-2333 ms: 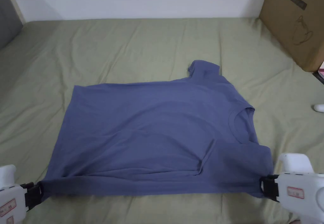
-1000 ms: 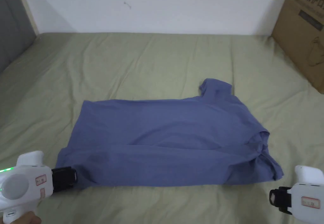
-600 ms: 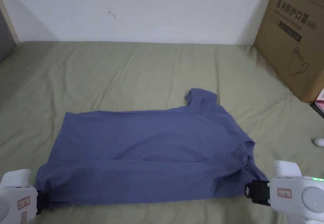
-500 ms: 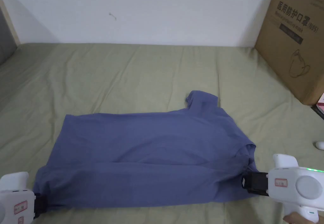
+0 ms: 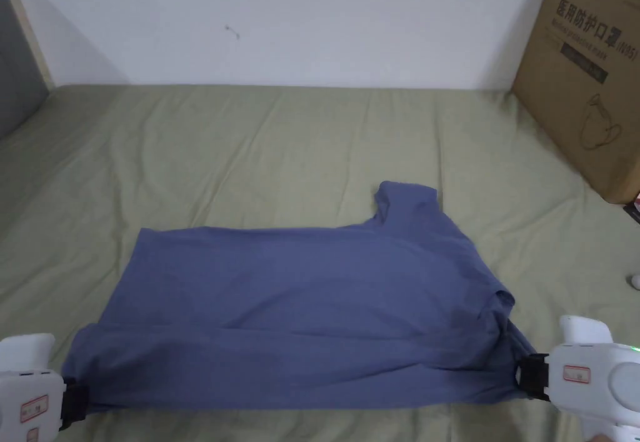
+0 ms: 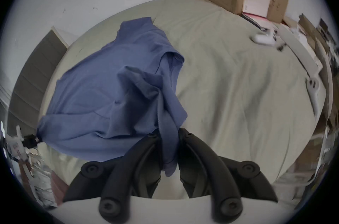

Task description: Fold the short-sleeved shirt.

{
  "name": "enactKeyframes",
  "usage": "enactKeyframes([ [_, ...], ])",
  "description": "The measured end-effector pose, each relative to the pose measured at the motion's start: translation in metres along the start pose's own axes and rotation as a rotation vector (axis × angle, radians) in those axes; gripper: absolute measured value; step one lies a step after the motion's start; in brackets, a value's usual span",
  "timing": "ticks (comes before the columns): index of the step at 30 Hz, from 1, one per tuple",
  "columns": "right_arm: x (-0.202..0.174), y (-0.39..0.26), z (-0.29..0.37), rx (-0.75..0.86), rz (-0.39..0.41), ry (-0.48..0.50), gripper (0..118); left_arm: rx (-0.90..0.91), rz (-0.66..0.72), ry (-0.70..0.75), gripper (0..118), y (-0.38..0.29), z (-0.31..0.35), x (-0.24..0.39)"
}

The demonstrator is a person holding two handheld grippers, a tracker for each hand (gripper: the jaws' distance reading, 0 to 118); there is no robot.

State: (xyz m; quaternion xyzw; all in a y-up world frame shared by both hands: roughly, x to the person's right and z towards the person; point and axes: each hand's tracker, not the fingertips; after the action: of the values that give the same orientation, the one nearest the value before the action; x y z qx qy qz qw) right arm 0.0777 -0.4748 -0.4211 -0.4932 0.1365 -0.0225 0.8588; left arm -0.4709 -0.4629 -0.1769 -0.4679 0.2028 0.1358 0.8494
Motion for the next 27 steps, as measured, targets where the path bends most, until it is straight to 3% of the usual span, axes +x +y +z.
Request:
enactKeyframes([
  [3, 0.009, -0.035, 0.023, -0.029, -0.109, 0.057, 17, 0.005, -0.002, 0.010, 6, -0.025, 0.021, -0.005],
  [6, 0.015, -0.074, 0.036, -0.079, -0.044, 0.011, 17, -0.040, -0.020, 0.022, 7, -0.057, 0.030, -0.004],
  [7, 0.016, -0.084, 0.040, -0.088, -0.032, 0.015, 20, -0.065, -0.046, 0.036, 13, -0.068, 0.033, -0.004],
  [9, 0.022, -0.097, 0.042, -0.114, -0.063, 0.040, 57, -0.072, -0.060, 0.036, 62, -0.083, 0.031, -0.001],
  [10, 0.026, -0.099, 0.040, -0.110, -0.068, 0.043, 75, -0.091, -0.069, 0.042, 81, -0.086, 0.028, -0.002],
  [11, 0.027, -0.098, 0.038, -0.120, -0.070, 0.001, 78, -0.094, -0.076, 0.069, 86, -0.087, 0.024, -0.005],
  [12, 0.028, -0.096, 0.037, -0.135, -0.074, -0.043, 78, -0.085, -0.073, 0.079, 84, -0.086, 0.024, -0.004],
  [16, 0.031, -0.068, 0.057, -0.041, -0.111, 0.032, 78, 0.006, -0.022, 0.033, 84, -0.063, 0.044, 0.002],
  [17, 0.029, -0.058, 0.064, -0.001, -0.104, 0.054, 75, 0.034, -0.018, 0.006, 79, -0.054, 0.049, 0.006],
  [18, 0.025, -0.048, 0.069, 0.033, -0.090, 0.077, 65, 0.062, -0.012, -0.015, 65, -0.045, 0.052, 0.010],
  [19, 0.019, -0.037, 0.075, 0.073, -0.061, 0.093, 44, 0.089, -0.015, -0.050, 39, -0.036, 0.058, 0.016],
  [20, 0.011, -0.028, 0.080, 0.116, -0.038, 0.088, 5, 0.108, -0.023, -0.069, 3, -0.027, 0.059, 0.021],
  [23, -0.019, -0.005, 0.083, 0.167, 0.034, 0.052, 0, 0.140, -0.014, -0.064, 0, -0.002, 0.048, 0.038],
  [27, -0.031, 0.008, 0.050, 0.108, -0.004, 0.102, 0, 0.137, -0.019, -0.087, 0, 0.017, 0.024, 0.050],
])
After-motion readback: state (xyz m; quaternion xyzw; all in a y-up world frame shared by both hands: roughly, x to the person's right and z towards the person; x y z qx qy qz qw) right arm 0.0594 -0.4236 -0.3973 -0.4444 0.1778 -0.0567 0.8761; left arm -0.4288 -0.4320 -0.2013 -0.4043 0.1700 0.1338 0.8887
